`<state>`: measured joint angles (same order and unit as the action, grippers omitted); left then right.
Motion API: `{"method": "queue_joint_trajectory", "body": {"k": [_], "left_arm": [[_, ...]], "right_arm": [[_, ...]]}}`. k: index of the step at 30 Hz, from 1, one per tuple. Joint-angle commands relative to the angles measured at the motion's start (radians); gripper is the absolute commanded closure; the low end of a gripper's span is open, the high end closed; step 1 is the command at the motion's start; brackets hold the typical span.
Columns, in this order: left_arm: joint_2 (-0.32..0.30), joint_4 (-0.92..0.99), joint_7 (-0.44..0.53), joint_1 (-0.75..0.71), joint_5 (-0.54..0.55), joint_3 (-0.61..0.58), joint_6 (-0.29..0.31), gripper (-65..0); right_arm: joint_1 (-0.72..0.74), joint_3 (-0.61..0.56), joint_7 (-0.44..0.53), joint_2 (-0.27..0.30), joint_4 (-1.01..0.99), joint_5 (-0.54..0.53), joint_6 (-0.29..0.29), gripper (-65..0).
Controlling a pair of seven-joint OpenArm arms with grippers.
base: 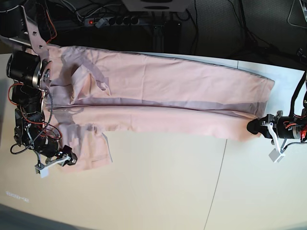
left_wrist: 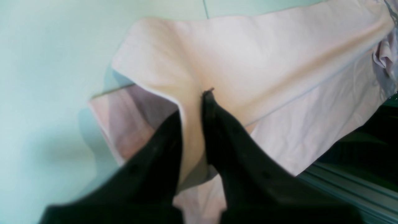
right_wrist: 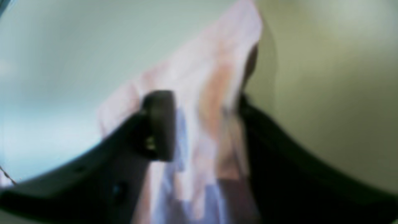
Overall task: Fold the T-shirt properly
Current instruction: 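Regrasp the hem with the right gripper and pull it flat toward the left gripper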
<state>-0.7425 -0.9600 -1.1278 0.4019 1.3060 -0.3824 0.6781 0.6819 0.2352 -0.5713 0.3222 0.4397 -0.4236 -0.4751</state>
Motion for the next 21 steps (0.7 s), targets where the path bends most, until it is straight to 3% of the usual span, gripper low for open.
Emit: {"method": "queue_joint_trajectory", "body": {"k": [1,2,8,12,18,21], "left_arm": [[-0.023,-0.011,0.018,0.027,0.013,0.009,0.020,0.0],[-0.023,-0.011,0.023,0.027,0.014,0.009,0.020,0.0],[-0.022,-0.012,0.104,0.028,-0.069,0.009,0.020,0.0],[-0.024,-0.046,0.133,0.027,-0.156,0.009,0.020,0.0],[-0.060,-0.134,0.137,0.021,-0.171,0.009,0.020,0.0],[-0.092,-0.195,0.137,-0.003,-0.178,0.009,0.020,0.0]], "right_arm": [[0.008,-0.002,-0.040,0.011,0.000,0.027,-0.087,-5.5],[0.007,-0.002,-0.035,0.015,0.000,0.029,-0.087,0.0],[0.006,-0.002,-0.037,0.036,0.047,0.103,-0.106,0.0],[-0.015,-0.059,-0.037,0.070,0.145,0.040,-0.111,0.0],[-0.142,-0.234,-0.039,0.183,0.427,-0.069,-0.116,0.0],[-0.223,-0.260,-0.034,0.242,0.585,-0.116,-0.116,0.0]]}}
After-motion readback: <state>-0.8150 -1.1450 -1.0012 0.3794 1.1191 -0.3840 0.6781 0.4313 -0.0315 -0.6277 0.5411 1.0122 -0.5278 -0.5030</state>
